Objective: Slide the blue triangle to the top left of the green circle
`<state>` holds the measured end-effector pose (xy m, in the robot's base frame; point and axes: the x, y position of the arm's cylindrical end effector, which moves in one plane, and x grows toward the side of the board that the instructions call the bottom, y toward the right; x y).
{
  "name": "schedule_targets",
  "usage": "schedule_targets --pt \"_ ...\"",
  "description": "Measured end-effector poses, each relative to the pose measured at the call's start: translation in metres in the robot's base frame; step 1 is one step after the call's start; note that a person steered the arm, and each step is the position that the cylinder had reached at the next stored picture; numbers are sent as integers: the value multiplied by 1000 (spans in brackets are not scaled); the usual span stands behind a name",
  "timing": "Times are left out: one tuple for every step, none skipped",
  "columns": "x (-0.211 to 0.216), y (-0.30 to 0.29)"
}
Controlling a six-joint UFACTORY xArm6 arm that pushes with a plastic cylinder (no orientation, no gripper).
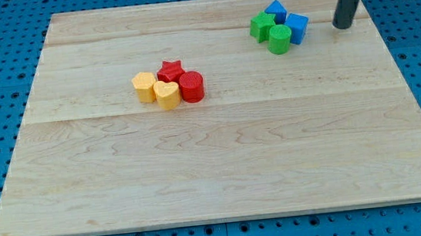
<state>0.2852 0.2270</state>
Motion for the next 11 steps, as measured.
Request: schedule_targets --pt "-42 -30" --pt "-62 -63" --pt "-42 -100" --pt "-4 -101" --pt "-22 -106" --pt "-54 -106" --pt "-55 -153" --pt "-35 -160" --pt "-34 -147" --pt "-34 -127" --pt "-34 -129"
